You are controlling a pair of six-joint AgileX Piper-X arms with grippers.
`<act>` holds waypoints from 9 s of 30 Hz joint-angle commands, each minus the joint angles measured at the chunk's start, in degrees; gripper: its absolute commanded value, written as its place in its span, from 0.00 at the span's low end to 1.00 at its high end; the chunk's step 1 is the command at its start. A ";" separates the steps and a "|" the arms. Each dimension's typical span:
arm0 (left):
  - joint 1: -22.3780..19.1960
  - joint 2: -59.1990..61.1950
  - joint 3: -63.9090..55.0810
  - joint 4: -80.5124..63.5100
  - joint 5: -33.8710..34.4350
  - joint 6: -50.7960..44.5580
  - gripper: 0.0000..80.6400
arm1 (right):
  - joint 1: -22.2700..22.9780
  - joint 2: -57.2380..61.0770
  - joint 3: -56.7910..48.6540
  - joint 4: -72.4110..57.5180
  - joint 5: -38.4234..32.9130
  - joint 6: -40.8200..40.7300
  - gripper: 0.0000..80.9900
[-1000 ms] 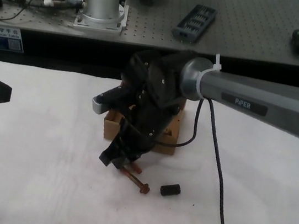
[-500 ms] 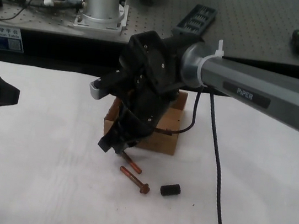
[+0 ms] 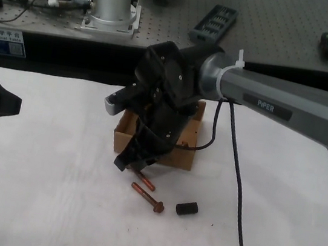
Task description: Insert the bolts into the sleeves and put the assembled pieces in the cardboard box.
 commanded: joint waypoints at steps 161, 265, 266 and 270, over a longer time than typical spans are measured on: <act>-38.46 46.96 -31.20 1.50 0.08 20.43 0.05 | -10.49 -97.74 64.87 -7.37 -11.47 24.05 0.05; -31.11 10.22 40.14 -101.81 6.85 -32.21 0.05 | -0.68 -50.13 64.87 -75.38 -39.75 36.82 0.05; -31.11 10.22 40.14 -101.81 6.81 -32.19 0.05 | -0.68 -50.13 64.87 -75.08 -39.75 36.84 0.05; -31.11 10.22 40.14 -101.81 6.14 -32.21 0.05 | -0.68 -50.13 64.87 -75.03 -39.75 36.44 0.05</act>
